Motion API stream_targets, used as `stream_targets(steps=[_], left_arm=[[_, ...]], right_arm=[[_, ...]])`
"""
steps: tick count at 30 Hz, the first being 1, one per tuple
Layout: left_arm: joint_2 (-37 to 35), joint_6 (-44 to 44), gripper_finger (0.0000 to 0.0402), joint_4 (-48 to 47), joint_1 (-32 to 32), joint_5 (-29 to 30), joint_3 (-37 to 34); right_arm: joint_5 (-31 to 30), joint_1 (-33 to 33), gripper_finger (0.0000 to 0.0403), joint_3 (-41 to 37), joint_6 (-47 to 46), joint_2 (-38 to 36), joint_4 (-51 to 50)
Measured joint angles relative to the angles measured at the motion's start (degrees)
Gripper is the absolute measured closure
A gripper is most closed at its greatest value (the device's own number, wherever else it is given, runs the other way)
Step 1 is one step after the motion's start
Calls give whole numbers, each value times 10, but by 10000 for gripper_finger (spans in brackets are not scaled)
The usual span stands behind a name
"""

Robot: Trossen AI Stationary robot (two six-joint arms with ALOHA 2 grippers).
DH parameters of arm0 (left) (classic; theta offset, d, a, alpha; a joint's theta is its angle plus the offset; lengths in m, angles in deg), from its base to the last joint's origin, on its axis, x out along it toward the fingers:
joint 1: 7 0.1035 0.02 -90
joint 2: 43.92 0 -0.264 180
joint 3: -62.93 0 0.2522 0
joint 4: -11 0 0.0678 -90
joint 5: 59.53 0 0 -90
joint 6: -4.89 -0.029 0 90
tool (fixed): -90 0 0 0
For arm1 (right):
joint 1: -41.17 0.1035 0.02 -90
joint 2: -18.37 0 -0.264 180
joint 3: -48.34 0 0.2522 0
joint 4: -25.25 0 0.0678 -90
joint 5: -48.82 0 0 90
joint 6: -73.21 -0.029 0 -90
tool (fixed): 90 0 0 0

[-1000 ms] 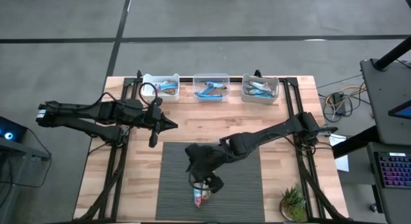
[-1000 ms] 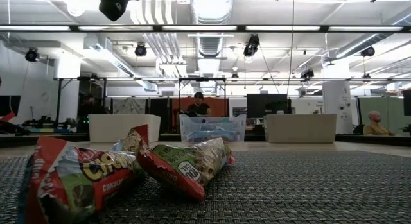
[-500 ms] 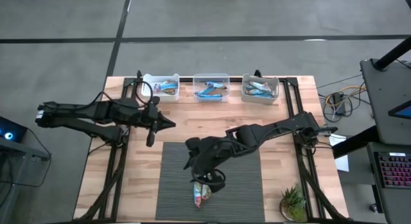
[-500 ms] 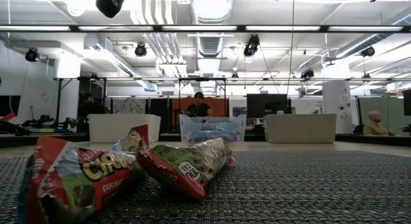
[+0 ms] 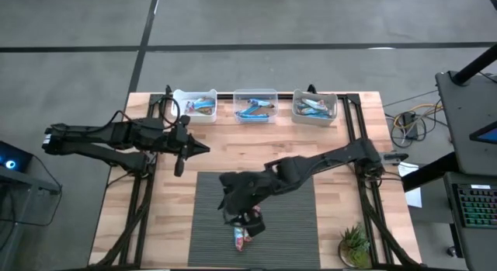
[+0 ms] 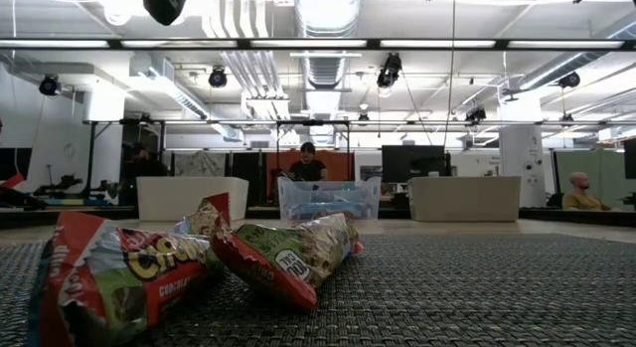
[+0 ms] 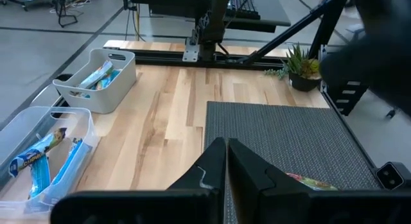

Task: Pick and place Granola Bars by type
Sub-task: Put the right red granola bar into the white bin

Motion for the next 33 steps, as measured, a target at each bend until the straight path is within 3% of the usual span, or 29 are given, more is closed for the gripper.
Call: stream_targets(steps=[8, 13, 24, 33], left_arm=[[-10, 2, 401, -3, 0, 0, 0], [-16, 3, 401, -3, 0, -1, 0], [-21, 6, 401, -12, 0, -1, 0], [-21, 5, 401, -12, 0, -1, 0]], right_arm=[[27, 3, 192, 57, 16, 75, -4], [28, 2, 192, 65, 52, 105, -69], [29, 7, 192, 52, 147, 104, -249], [23, 19, 192, 32, 247, 104, -263]])
